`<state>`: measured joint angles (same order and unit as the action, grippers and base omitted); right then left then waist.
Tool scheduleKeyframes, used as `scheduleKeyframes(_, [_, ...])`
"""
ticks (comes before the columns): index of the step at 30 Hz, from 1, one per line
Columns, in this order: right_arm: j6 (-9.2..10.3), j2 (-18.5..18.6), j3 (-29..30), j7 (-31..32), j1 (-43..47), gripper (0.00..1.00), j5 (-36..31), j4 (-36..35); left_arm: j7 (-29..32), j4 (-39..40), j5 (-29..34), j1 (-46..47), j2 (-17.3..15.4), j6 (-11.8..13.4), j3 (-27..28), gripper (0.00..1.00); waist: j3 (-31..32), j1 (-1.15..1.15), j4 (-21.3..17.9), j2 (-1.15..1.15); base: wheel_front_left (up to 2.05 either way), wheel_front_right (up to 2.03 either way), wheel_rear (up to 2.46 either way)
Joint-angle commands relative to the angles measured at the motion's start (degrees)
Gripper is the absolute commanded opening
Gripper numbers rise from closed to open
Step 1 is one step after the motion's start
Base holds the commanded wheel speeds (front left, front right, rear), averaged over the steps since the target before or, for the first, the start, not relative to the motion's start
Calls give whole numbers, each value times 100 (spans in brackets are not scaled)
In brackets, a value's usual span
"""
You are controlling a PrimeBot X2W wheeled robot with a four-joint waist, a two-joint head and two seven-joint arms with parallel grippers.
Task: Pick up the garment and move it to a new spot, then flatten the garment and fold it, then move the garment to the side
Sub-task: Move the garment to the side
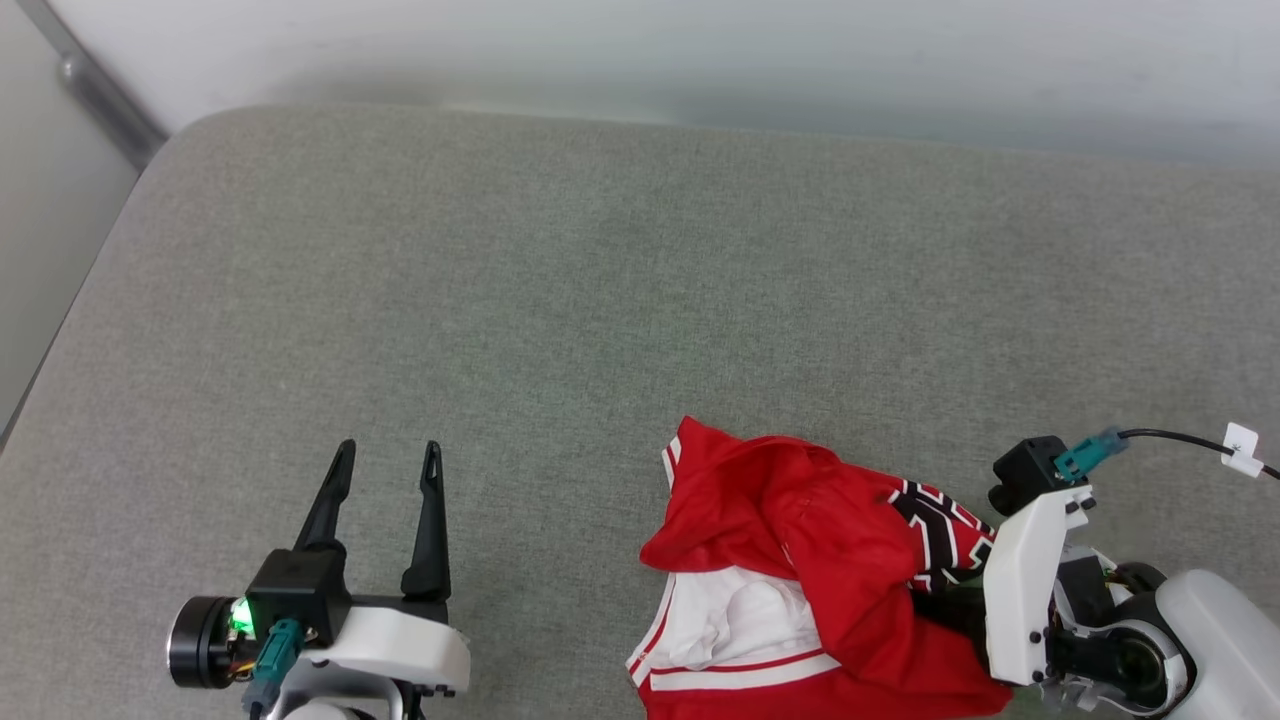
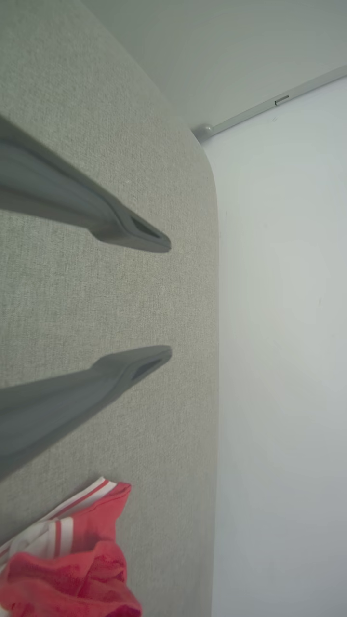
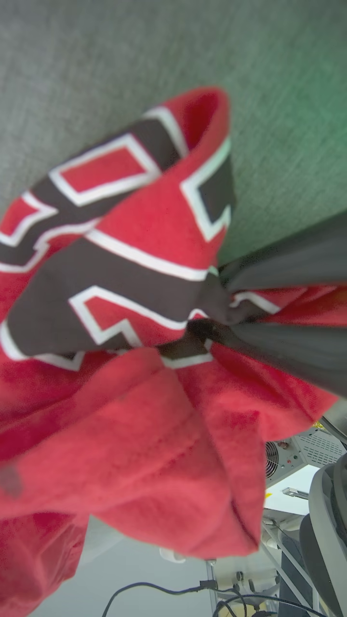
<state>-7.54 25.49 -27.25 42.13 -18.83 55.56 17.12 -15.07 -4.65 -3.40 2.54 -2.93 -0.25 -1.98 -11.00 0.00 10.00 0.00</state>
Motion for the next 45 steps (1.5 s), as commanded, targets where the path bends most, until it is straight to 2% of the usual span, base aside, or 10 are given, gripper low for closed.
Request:
scheduleKeyframes(1, [9,55,-74,-50,-55,0,58,3,-13,4,-28,-81,7,33,4,100,84,0,-36,0,0,0,0])
scheduleKeyframes(7, [7,583,-457,-322,-515,0,18,-654,-13,58,-44,-278,9,80,55,100,399,0,-321,0,0,0,0])
scheduleKeyframes(12, [7,1164,-784,-255,-910,0,-61,-1355,-13,147,-84,-412,8,123,93,100,485,0,-819,0,0,0,0])
scheduleKeyframes(17, [7,1750,-869,-216,-1133,0,-200,-1871,-13,237,-103,-346,6,130,112,100,337,0,-1337,0,0,0,0])
scheduleKeyframes(23, [7,2241,-651,-396,-1242,0,-401,-1950,-13,365,-37,-189,5,132,170,100,-43,0,-1868,0,0,0,0])
scheduleKeyframes(28, [7,2660,-392,-666,-1393,0,-956,-1571,-13,463,55,15,5,36,246,100,-444,0,-2054,0,0,0,0])
scheduleKeyframes(34, [8,2883,97,-1012,-1588,0,-1340,-564,-13,545,145,249,-39,-95,293,100,-895,0,-2022,0,0,0,0])
scheduleKeyframes(45, [8,2757,934,-1451,-2205,0,-2267,986,-13,801,223,637,-176,-217,427,100,-1827,0,-1905,0,0,0,0])
